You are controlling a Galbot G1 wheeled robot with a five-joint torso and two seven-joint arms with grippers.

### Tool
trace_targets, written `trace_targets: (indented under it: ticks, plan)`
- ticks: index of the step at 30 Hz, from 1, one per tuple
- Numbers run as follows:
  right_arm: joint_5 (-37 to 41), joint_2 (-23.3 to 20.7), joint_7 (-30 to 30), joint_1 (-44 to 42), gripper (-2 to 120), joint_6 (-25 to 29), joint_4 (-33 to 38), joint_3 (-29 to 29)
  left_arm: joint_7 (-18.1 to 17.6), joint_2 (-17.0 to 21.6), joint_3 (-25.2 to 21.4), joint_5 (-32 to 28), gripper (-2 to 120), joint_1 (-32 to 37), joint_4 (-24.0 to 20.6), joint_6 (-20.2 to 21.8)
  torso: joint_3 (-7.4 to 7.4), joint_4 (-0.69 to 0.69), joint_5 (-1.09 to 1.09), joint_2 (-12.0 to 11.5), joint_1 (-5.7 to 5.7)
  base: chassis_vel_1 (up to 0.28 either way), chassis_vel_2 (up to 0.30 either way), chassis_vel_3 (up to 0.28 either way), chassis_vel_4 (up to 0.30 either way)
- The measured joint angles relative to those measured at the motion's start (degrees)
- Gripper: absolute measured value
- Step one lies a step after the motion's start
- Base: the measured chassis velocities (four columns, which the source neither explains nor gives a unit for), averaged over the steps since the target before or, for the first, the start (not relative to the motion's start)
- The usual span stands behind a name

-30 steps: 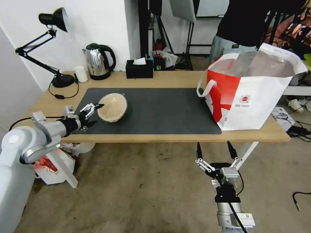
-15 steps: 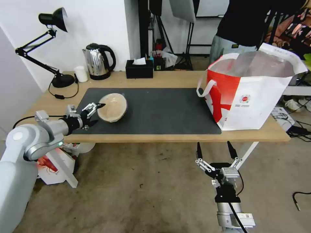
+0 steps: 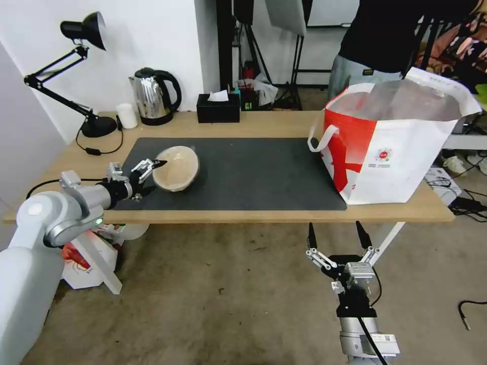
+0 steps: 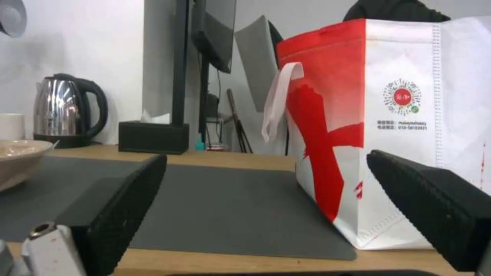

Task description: Pick up the trash from the table and place it into the takeout bag.

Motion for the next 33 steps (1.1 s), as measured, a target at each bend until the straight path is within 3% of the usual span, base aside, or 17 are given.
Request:
trace_targets:
  ticks: [33]
  plan:
    - [0.00,0.00,0.00,0.00,100,0.00,0.00,0.00,0.93,-1.64,3.62,2.31,100,-4.34,4.68,0.43,0.00,0.00,0.00,0.00,0.00,0.000,0.000,0.000,0.000]
